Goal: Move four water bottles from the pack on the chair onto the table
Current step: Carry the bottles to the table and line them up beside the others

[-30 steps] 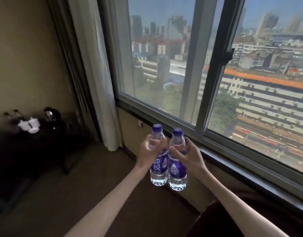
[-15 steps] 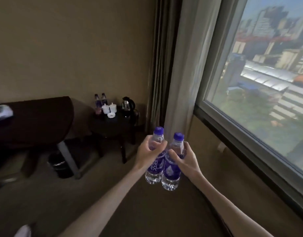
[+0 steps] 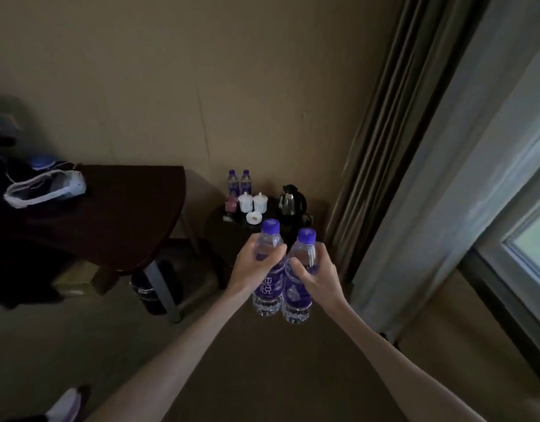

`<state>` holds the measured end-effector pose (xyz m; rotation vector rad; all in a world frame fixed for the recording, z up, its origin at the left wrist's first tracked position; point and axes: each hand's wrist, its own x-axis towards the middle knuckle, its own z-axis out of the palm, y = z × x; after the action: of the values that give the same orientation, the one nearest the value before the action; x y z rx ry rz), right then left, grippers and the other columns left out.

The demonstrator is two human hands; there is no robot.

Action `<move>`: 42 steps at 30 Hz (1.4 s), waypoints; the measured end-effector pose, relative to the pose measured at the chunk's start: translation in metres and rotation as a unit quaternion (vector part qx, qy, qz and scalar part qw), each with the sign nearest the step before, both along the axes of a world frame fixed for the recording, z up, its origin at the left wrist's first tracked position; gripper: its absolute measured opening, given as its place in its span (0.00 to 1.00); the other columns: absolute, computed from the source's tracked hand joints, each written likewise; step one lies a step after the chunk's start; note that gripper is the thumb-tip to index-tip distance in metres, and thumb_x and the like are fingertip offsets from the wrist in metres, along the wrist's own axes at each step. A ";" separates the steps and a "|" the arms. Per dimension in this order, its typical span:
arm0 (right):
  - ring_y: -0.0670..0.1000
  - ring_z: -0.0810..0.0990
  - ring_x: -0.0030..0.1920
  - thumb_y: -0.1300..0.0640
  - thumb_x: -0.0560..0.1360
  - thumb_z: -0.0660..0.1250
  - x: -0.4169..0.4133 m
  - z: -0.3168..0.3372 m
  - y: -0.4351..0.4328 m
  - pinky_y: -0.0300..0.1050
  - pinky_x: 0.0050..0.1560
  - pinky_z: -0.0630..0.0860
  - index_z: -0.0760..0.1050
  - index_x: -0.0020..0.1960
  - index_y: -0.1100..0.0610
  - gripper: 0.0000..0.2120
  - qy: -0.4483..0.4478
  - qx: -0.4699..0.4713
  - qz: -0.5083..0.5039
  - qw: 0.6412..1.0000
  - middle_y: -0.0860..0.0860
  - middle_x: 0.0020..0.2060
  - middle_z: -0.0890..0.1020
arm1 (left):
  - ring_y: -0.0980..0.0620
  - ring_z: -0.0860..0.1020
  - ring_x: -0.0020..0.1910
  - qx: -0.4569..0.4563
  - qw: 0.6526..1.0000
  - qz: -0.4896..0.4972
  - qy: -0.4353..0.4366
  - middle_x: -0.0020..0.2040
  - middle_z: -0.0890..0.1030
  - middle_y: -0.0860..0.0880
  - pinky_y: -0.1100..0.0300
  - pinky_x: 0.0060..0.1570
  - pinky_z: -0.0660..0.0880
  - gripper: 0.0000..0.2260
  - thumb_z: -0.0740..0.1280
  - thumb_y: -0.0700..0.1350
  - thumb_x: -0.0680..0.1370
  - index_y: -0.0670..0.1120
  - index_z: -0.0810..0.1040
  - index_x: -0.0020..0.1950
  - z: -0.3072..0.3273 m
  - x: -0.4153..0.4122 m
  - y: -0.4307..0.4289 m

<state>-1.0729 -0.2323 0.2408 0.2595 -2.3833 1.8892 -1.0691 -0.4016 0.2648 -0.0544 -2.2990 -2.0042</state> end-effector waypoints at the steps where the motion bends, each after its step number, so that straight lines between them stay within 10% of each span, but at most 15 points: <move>1: 0.37 0.83 0.47 0.50 0.74 0.72 -0.021 0.000 -0.003 0.27 0.45 0.76 0.69 0.63 0.49 0.21 -0.004 0.006 0.006 1.000 0.34 0.48 0.82 | 0.50 0.82 0.50 0.004 1.000 0.008 -0.001 0.48 0.83 0.49 0.50 0.55 0.77 0.23 0.72 0.61 0.67 0.48 0.77 0.55 0.000 -0.018 -0.004; 17: 0.37 0.82 0.53 0.55 0.75 0.71 -0.331 -0.057 -0.090 0.28 0.49 0.77 0.69 0.65 0.50 0.20 -0.088 0.054 0.059 0.993 0.44 0.53 0.82 | 0.55 0.82 0.51 0.059 0.997 0.023 -0.047 0.51 0.82 0.48 0.64 0.52 0.75 0.15 0.74 0.47 0.73 0.48 0.76 0.57 -0.080 -0.325 -0.090; 31: 0.52 0.81 0.58 0.55 0.72 0.76 -0.494 -0.180 -0.117 0.49 0.62 0.76 0.75 0.63 0.57 0.22 -0.173 0.182 0.091 0.964 0.54 0.57 0.83 | 0.61 0.82 0.48 0.020 0.987 0.087 -0.136 0.49 0.82 0.56 0.69 0.46 0.76 0.17 0.76 0.46 0.70 0.55 0.75 0.55 -0.217 -0.467 -0.122; 42: 0.33 0.79 0.51 0.52 0.72 0.75 -0.520 -0.291 -0.094 0.25 0.48 0.73 0.72 0.64 0.50 0.23 -0.166 0.174 0.161 0.957 0.44 0.53 0.81 | 0.66 0.81 0.49 -0.056 0.983 0.055 -0.168 0.49 0.82 0.66 0.73 0.45 0.75 0.23 0.78 0.59 0.61 0.67 0.74 0.52 -0.313 -0.491 -0.118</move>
<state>-1.5926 -0.3261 -0.0505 0.4046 -3.0703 1.7289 -1.5605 -0.5195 -0.0480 0.4246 -2.5421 -1.9552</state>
